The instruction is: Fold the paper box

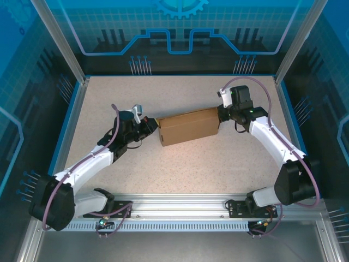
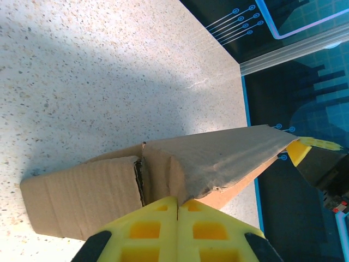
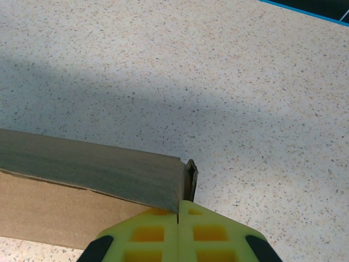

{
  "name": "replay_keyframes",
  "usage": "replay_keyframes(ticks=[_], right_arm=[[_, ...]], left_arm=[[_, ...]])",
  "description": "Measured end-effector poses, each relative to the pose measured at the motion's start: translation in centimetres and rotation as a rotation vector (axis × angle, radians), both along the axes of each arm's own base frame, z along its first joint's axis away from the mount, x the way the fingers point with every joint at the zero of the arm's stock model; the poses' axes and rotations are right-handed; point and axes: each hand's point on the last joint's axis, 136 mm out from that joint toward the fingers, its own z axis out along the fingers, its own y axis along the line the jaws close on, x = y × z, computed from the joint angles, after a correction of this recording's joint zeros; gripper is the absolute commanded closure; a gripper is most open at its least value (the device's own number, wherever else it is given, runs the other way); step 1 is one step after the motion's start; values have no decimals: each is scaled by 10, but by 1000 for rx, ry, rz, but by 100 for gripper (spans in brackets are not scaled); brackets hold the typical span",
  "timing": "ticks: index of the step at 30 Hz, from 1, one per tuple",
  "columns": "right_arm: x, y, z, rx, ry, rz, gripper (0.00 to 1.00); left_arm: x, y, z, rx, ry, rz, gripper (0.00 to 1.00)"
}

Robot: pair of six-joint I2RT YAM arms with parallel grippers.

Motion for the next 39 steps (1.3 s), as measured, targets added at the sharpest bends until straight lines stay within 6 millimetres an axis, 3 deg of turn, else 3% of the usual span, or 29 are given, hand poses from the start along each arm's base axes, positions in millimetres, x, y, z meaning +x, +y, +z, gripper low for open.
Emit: replay_keyframes(ticks=[12,21,28,34,39], right_arm=[[-5,-1,-6,11,-23,-1,98],[-12,-5,-9,3,-31,-12,98],[-11,-7,-9,-3,-32,-22,98],[-12,-6,-9,-3,-33,-21,98],[-12,-5,-9,-8,-34,-20,98]], left_arm=[[-4,0,-3,88,-49,-55,86],[-12,-1,-11,139,-41,-113,52],[-20,2,5,133,-99,-164,33],[-15,10,10,107,-102,-156,28],[8,8,11,85,-74,-129,28]])
